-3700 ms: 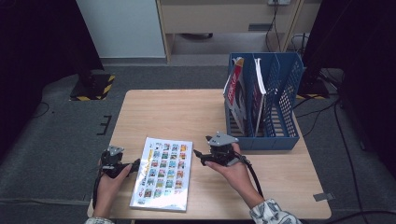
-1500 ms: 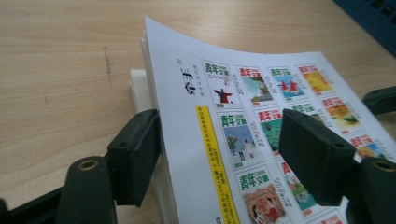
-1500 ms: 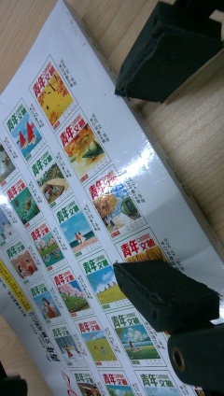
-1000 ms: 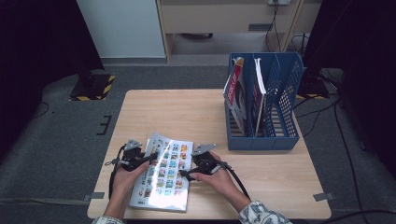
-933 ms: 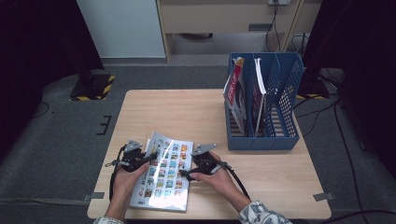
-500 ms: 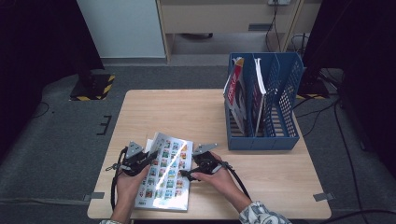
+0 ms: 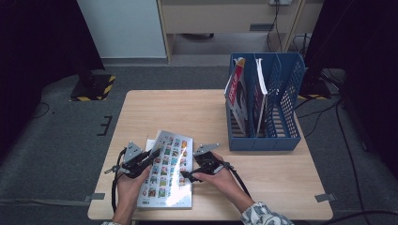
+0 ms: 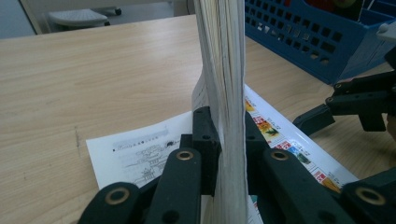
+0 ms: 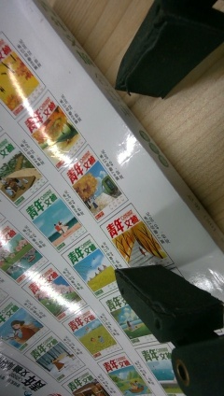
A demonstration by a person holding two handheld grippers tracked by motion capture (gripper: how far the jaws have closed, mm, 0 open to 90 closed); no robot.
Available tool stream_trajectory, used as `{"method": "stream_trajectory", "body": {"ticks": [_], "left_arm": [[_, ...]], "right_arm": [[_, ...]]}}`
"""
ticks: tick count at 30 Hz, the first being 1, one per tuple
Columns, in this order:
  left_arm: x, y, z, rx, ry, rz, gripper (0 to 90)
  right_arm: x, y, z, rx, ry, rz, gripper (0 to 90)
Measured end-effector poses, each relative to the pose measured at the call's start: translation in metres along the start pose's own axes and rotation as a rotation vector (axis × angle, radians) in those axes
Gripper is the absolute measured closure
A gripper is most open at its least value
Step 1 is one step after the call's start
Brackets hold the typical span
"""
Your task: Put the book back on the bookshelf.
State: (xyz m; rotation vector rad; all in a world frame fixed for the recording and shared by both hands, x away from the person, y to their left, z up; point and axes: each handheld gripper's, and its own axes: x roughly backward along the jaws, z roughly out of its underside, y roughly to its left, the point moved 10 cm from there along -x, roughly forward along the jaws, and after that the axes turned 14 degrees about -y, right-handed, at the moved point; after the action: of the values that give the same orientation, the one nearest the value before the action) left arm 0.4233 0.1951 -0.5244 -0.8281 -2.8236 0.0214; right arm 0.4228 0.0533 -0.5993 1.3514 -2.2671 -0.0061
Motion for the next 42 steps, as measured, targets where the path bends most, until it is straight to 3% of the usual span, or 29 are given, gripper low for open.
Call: {"method": "stream_trajectory", "body": {"ticks": [14,27,38,42], "left_arm": [[0.002,-0.004,-0.015,-0.008,-0.074,0.021,81.7],[0.001,-0.006,-0.022,0.002,-0.099,0.035,81.7],[-0.003,-0.005,-0.022,0.019,-0.106,0.042,81.6],[-0.006,0.001,-0.019,0.036,-0.095,0.025,81.6]], "right_arm": [[-0.004,-0.004,-0.006,-0.070,-0.021,-0.048,6.1],[-0.014,0.000,-0.010,-0.098,-0.024,-0.103,7.1],[-0.016,-0.002,-0.013,-0.131,-0.038,-0.109,8.6],[-0.017,-0.003,-0.014,-0.151,-0.044,-0.100,9.4]]}}
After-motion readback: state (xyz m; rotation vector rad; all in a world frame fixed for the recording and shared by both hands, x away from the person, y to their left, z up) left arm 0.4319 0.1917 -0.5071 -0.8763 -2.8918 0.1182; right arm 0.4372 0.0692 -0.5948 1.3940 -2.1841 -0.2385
